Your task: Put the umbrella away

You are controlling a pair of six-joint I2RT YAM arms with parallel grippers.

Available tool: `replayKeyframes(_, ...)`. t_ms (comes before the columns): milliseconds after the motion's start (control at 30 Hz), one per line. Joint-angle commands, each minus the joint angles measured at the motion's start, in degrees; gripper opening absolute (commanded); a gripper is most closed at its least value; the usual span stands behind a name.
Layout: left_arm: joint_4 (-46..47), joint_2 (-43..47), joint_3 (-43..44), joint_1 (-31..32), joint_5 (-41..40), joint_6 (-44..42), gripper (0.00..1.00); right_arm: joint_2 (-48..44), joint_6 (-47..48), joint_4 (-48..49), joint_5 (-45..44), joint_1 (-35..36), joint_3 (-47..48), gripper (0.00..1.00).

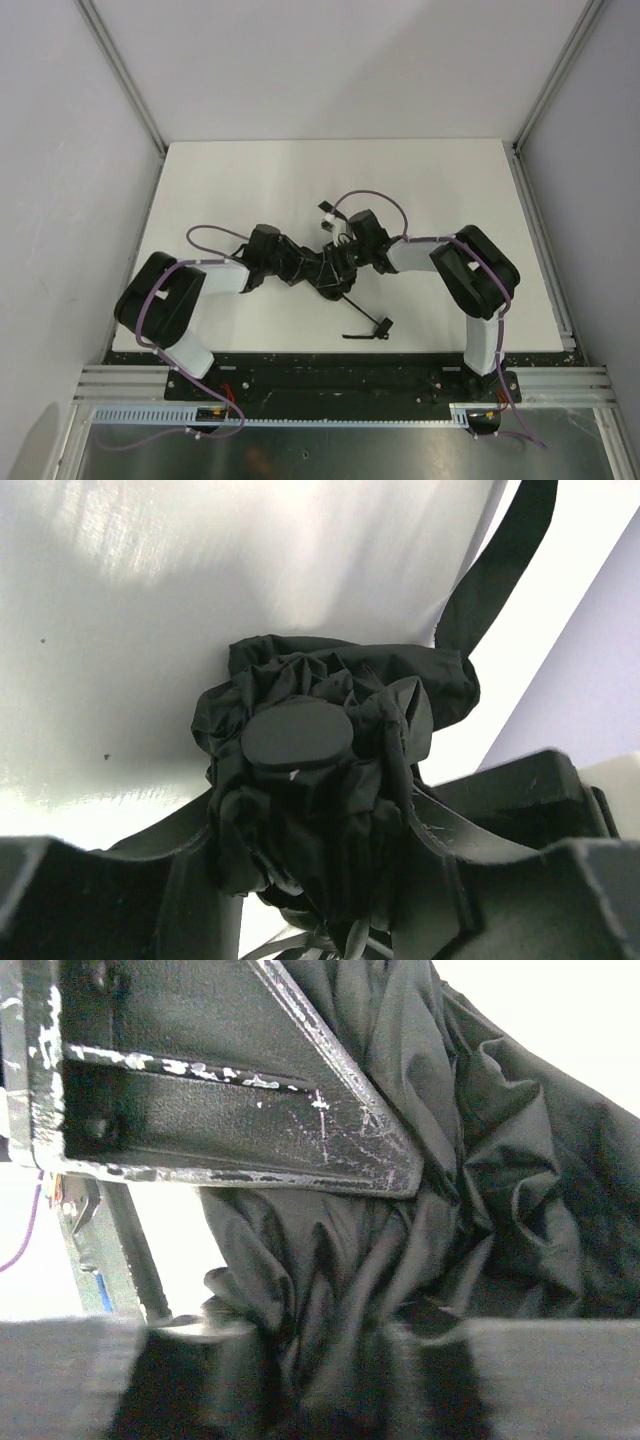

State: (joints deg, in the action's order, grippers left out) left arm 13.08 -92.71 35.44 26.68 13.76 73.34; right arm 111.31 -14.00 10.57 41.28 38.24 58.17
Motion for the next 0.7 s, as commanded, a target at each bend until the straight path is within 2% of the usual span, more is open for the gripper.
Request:
replayKeyframes(0,-5.5,-0.8,-2.4,0.8,-4.4,-4.2,0.01,-5.9,2.7,-10.9,-6.7,1.8,1.1,0.45)
replayKeyframes(133,-6.4,0.1,-2.6,0.9,-4.1,-3.0,0.00,-12.3,5.1,-17.2,-22.5,4.3,1.7,0.83)
replayKeyframes(200,-8.4,0.6,-2.2,0.9,-4.3,-2.2,0.00,-15.0,7.4,-18.5,-29.8,6.9,1.7,0.92)
replayKeyframes(333,-11.7,0.7,-1.1,0.8,-3.3,0.0,0.00,-15.8,10.7,-19.8,-41.0,12.1,3.3,0.97)
replayKeyframes(500,-15.3,-0.3,0.7,0.8,-2.4,0.9,0.00,-11.7,13.5,-18.8,-54.6,20.1,6.1,0.98)
replayKeyframes(667,-17.7,-0.1,1.7,0.8,-2.7,1.3,0.00,-5.2,15.7,-17.0,-66.4,24.8,8.0,0.96)
